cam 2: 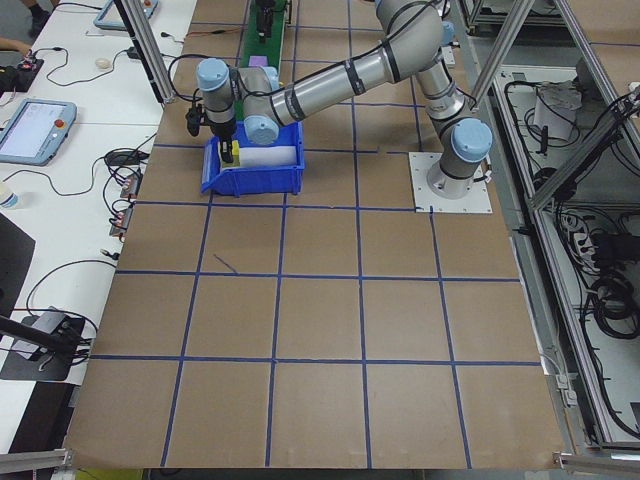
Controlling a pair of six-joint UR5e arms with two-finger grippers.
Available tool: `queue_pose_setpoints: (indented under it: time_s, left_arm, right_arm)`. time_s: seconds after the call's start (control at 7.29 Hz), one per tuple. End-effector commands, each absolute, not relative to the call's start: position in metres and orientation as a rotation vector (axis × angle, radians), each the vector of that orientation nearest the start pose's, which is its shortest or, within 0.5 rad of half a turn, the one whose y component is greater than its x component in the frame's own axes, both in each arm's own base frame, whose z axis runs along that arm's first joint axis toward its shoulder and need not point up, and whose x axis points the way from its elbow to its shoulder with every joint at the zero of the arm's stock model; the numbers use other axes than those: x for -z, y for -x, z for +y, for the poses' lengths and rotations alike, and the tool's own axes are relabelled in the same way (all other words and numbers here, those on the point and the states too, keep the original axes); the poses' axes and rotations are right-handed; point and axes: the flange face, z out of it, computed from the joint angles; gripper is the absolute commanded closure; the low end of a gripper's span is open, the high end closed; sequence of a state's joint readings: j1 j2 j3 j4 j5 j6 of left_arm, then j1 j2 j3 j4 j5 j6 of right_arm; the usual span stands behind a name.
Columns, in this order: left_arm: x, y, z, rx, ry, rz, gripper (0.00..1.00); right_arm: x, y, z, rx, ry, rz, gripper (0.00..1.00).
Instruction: Move block left to right into plate
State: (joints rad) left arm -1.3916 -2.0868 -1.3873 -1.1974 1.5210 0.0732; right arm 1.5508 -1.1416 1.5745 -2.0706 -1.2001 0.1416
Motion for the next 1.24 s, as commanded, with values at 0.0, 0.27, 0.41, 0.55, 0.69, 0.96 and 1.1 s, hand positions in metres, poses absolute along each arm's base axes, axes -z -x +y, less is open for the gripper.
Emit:
queue_pose_setpoints:
  time_s: [0.0, 0.27, 0.41, 0.55, 0.69, 0.96, 1.1]
  left_arm:
    - [-0.383, 0.059, -0.651, 0.04, 0.1, 3.179, 0.65]
    - [-0.406, 0.112, -0.628, 0.055, 0.041, 3.175, 0.65]
    - [-0.407, 0.148, -0.621, 0.069, 0.017, 3.161, 0.65]
    - [-0.396, 0.166, -0.621, 0.055, 0.081, 3.17, 0.65]
    - [-0.374, 0.173, -0.629, 0.033, 0.094, 3.171, 0.65]
    - [-0.333, 0.207, -0.65, 0.12, 0.09, 3.184, 0.65]
    - [-0.32, 0.209, -0.654, 0.111, 0.098, 3.185, 0.65]
  right_arm:
    - [-0.296, -0.157, -0.644, 0.066, -0.202, 2.754, 0.02]
    - [-0.29, -0.157, -0.645, 0.057, -0.193, 2.756, 0.02]
    - [-0.29, -0.157, -0.645, 0.057, -0.195, 2.756, 0.02]
    - [-0.289, -0.156, -0.645, 0.058, -0.195, 2.757, 0.02]
    - [-0.289, -0.157, -0.645, 0.055, -0.194, 2.757, 0.02]
    - [-0.276, -0.156, -0.642, 0.034, -0.195, 2.769, 0.02]
    - [-0.277, -0.156, -0.642, 0.04, -0.196, 2.769, 0.02]
